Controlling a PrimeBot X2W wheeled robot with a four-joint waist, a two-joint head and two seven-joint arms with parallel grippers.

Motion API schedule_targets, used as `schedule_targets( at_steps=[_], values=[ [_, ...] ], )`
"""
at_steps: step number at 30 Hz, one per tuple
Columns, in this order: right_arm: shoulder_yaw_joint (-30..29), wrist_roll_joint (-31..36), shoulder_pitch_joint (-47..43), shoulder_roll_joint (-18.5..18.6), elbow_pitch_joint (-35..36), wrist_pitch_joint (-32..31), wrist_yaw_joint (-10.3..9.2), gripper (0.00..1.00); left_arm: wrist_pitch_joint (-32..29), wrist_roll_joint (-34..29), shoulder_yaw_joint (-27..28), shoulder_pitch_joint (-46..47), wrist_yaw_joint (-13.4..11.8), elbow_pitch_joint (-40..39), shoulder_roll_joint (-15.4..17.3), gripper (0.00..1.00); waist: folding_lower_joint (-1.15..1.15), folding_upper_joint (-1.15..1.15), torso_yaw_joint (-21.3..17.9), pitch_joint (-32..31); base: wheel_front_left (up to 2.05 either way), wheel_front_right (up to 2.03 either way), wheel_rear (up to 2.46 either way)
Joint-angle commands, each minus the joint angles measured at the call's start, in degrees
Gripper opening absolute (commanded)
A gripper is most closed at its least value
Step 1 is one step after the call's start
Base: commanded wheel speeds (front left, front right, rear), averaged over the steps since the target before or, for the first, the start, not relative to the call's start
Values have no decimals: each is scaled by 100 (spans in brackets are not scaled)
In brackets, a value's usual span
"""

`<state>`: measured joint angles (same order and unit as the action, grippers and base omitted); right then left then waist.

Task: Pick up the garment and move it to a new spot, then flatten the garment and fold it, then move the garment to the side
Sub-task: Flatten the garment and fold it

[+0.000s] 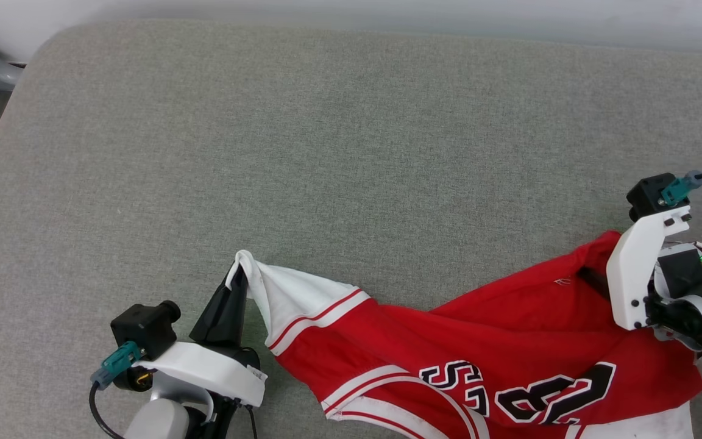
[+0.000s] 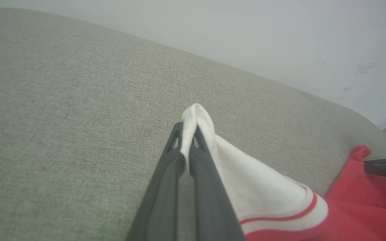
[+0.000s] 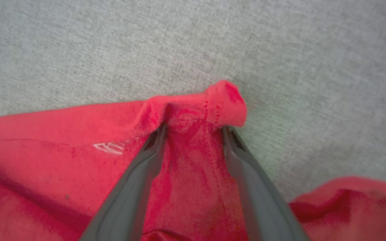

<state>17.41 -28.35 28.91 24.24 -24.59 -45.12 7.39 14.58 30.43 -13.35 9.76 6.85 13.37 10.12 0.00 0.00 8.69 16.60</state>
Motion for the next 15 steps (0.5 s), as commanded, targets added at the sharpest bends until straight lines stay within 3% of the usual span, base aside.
schedule_targets(
  at_steps=[1, 7, 15],
  values=[
    [267, -85, -200, -168, -285, -41, 17, 0, 30, 9, 5, 71, 10, 23, 12, 0, 0, 0, 0, 7, 0, 0, 0],
    [387, -308, 135, -63, -427, 452, 8, 0, 43, 32, 19, 43, 21, 103, 32, 0, 0, 0, -42, -67, 0, 0, 0],
    [105, -409, 379, 45, -204, 1445, 7, 0, 58, 24, 183, 35, -9, 47, 166, 0, 0, 0, -186, -401, 0, 0, 0]
  ],
)
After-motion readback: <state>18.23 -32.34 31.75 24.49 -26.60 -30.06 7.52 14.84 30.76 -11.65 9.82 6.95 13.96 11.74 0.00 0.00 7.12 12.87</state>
